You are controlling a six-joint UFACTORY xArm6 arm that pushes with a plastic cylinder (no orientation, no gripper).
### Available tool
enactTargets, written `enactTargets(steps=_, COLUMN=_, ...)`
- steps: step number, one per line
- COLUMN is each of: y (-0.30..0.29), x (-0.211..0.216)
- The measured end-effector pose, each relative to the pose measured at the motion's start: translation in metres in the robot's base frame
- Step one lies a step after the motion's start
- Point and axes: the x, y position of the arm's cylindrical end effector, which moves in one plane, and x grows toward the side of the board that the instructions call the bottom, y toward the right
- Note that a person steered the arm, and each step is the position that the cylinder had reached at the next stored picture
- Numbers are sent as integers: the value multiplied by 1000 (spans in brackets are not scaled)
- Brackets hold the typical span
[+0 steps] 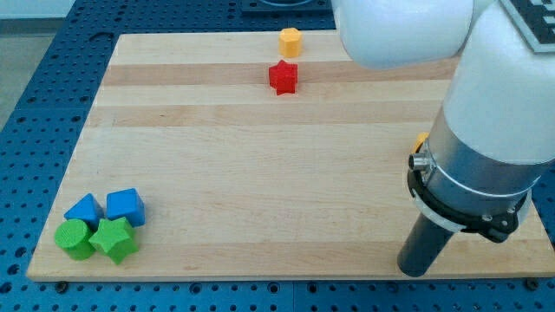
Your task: Move your arm towards bottom center
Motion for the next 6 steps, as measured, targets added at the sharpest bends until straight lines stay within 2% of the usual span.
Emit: enactTargets(steps=6, y=-9, x=1)
